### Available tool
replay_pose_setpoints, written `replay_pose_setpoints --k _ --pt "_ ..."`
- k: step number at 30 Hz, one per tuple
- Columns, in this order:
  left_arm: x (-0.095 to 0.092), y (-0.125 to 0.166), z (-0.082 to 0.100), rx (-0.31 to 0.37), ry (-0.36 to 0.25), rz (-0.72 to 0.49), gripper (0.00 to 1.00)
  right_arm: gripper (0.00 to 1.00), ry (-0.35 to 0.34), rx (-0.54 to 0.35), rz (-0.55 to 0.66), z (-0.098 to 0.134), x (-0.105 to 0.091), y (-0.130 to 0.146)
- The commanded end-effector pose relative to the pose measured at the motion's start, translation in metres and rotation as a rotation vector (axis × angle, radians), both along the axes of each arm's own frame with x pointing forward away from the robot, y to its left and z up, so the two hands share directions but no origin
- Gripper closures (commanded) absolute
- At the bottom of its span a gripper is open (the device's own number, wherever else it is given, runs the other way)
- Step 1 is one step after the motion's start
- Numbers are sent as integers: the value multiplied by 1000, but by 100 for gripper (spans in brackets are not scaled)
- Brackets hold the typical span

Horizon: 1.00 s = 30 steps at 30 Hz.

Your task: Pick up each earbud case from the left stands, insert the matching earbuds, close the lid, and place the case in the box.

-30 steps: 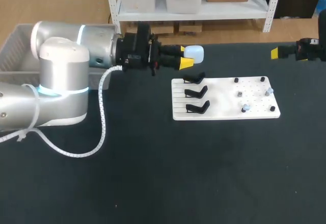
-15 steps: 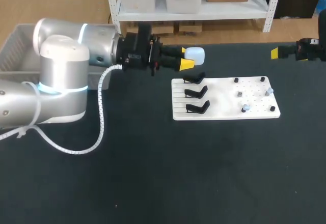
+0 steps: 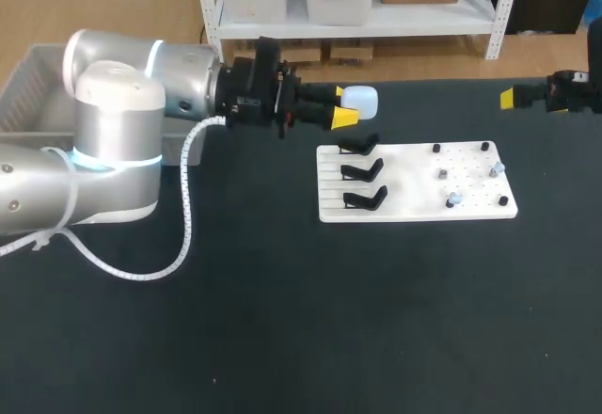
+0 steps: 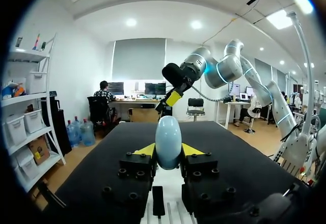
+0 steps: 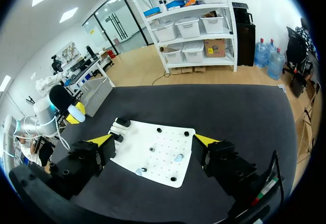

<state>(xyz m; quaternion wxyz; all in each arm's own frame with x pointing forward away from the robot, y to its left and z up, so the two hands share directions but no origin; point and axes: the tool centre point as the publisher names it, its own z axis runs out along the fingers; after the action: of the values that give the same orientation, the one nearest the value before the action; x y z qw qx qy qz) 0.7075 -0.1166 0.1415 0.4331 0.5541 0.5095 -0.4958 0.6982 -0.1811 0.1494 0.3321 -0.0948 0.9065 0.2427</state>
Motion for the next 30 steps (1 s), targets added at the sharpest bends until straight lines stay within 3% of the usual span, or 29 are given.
replay_pose_setpoints --k 1,16,19,30 --pt "1 0 0 2 1 -3 100 0 10 -29 53 0 -6 15" --pt "1 0 0 2 1 -3 100 0 -18 -20 189 28 -41 89" --pt "1 0 0 2 1 -3 100 0 5 3 225 31 -43 104" --pt "1 0 0 2 1 -3 100 0 51 -44 300 39 -39 154"
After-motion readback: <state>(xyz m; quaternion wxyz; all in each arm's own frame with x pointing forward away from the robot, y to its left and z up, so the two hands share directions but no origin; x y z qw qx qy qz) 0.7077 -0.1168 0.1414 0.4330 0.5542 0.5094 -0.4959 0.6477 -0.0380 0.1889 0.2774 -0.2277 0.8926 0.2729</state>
